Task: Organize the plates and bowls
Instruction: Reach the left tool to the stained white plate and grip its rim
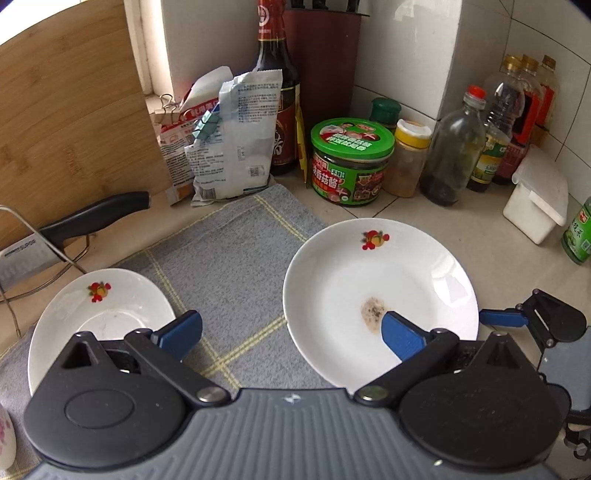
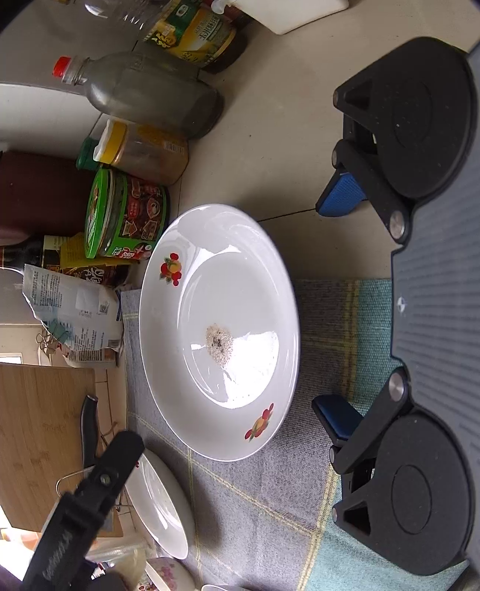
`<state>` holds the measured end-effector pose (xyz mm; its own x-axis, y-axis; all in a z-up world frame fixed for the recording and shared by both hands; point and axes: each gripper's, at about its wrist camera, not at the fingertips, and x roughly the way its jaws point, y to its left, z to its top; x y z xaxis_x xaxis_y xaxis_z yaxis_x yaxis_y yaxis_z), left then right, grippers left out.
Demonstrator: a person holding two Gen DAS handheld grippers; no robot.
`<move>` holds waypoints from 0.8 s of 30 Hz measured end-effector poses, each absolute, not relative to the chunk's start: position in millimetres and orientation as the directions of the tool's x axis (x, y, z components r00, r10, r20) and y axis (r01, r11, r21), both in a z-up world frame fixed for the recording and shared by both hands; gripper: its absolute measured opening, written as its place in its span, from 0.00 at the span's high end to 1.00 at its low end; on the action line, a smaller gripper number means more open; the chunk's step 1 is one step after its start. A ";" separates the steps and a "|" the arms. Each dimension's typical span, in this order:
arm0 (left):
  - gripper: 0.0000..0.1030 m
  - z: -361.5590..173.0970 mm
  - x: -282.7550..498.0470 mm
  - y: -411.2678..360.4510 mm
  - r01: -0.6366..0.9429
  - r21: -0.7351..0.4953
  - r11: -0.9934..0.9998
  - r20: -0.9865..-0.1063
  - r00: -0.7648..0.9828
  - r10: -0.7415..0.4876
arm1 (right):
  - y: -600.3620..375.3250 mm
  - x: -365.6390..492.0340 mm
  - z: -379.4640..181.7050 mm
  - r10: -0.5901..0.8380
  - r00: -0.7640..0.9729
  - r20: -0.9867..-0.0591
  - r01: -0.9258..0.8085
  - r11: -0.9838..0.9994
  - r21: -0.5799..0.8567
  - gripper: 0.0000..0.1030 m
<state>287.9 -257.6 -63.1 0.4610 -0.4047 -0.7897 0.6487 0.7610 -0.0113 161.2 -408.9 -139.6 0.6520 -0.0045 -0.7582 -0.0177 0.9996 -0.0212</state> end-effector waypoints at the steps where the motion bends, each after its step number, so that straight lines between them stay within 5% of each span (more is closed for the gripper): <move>1: 0.01 -64.1 290.8 -260.0 0.649 -0.016 0.761 -0.791 0.457 -0.406 | -408.8 160.5 -139.8 -0.003 0.656 -0.755 -0.020 1.000 -0.022 0.00; 16: 0.01 -93.5 339.0 -325.0 0.689 -0.058 0.722 -0.851 0.344 -0.396 | -413.8 168.9 -140.2 0.050 0.675 -0.736 -0.095 0.995 -0.020 0.00; 24: 0.13 -109.1 355.0 -343.3 0.695 -0.095 0.713 -0.878 0.279 -0.389 | -417.0 181.4 -140.9 0.089 0.674 -0.733 -0.156 0.987 -0.024 0.00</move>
<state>355.0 -343.3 -109.1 0.2789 -0.3891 -0.8780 0.6951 0.7126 -0.0950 181.4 -417.0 -140.9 0.6744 0.0888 -0.7330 -0.1559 0.9875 -0.0239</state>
